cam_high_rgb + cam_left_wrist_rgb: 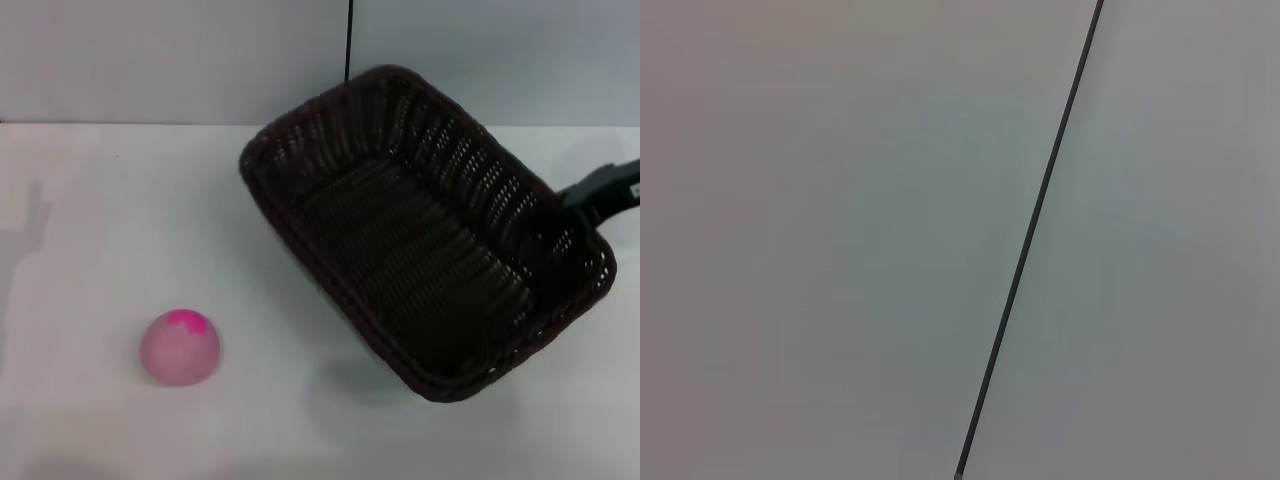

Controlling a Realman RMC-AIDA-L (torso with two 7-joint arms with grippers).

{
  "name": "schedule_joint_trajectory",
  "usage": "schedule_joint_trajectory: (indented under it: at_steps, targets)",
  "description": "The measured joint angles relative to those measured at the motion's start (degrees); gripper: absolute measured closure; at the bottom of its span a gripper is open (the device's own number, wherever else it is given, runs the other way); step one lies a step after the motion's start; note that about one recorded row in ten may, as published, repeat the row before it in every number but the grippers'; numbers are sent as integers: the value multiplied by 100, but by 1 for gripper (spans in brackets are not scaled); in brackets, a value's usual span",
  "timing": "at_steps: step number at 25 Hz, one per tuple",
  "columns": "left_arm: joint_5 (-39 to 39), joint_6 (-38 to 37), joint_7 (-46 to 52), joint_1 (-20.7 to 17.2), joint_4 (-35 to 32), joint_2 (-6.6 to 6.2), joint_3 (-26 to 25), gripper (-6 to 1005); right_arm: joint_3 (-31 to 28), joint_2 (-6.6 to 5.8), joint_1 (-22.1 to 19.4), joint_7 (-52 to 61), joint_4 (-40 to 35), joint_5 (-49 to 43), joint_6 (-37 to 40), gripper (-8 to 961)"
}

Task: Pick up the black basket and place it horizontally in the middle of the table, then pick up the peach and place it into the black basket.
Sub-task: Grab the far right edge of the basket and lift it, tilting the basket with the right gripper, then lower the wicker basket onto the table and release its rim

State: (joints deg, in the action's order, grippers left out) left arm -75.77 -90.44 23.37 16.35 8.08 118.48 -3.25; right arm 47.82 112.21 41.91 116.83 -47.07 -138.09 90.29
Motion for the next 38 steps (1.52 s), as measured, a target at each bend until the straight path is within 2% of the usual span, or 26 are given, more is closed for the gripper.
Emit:
schedule_joint_trajectory:
  at_steps: [3, 4, 6, 8, 10, 11, 12, 13, 14, 15, 16, 20, 22, 25, 31, 38]
  targets:
    - [0, 11, 0, -18, 0, 0, 0, 194, -1, -43, -276, -165, -344, 795, 211, 764]
    - [0, 11, 0, -18, 0, 0, 0, 194, -1, -43, -276, -165, -344, 795, 211, 765]
    - [1, 11, 0, -19, 0, 0, 0, 194, -8, -127, -429, -428, -464, 1371, 517, 766]
    - [0, 11, 0, -18, 0, 0, 0, 194, -14, -160, -454, -476, -475, 1485, 615, 767]
    - [0, 12, 0, -17, 0, 0, 0, 193, -39, -254, -467, -544, -503, 1606, 790, 768]
    - [1, 12, 0, -13, 0, 0, 0, 193, -66, -358, -449, -647, -553, 1618, 988, 768]
    - [1, 14, 0, -8, 0, 0, 0, 193, -66, -358, -449, -647, -553, 1618, 988, 769]
    - [0, 15, 0, -1, 0, -2, 0, 193, -62, -424, -431, -729, -585, 1606, 1109, 769]
    - [1, 17, 0, 8, 0, -6, 0, 193, -30, -561, -369, -908, -613, 1572, 1368, 770]
    - [1, 17, 0, 8, 0, -6, 0, 193, -30, -561, -369, -908, -613, 1572, 1368, 770]
    - [0, 18, 1, 15, 0, -8, 0, 193, -14, -688, -272, -1039, -621, 1479, 1627, 771]
    - [1, 19, 7, 22, 0, -9, 1, 194, -10, -781, -81, -1126, -674, 1117, 1839, 776]
    - [0, 21, 8, 20, 0, -6, 8, 194, -5, -770, 25, -1181, -692, 883, 1865, 778]
    - [0, 27, 46, -9, 3, -3, 16, 193, 72, -661, 233, -1277, -643, 475, 1819, 779]
    - [1, -54, 67, -81, 81, 4, 35, 194, 487, -237, 598, -1511, -466, -37, 1279, 781]
    - [2, -131, 80, -180, 199, 8, 54, 193, 701, -142, 865, -1784, 88, -85, 680, 783]
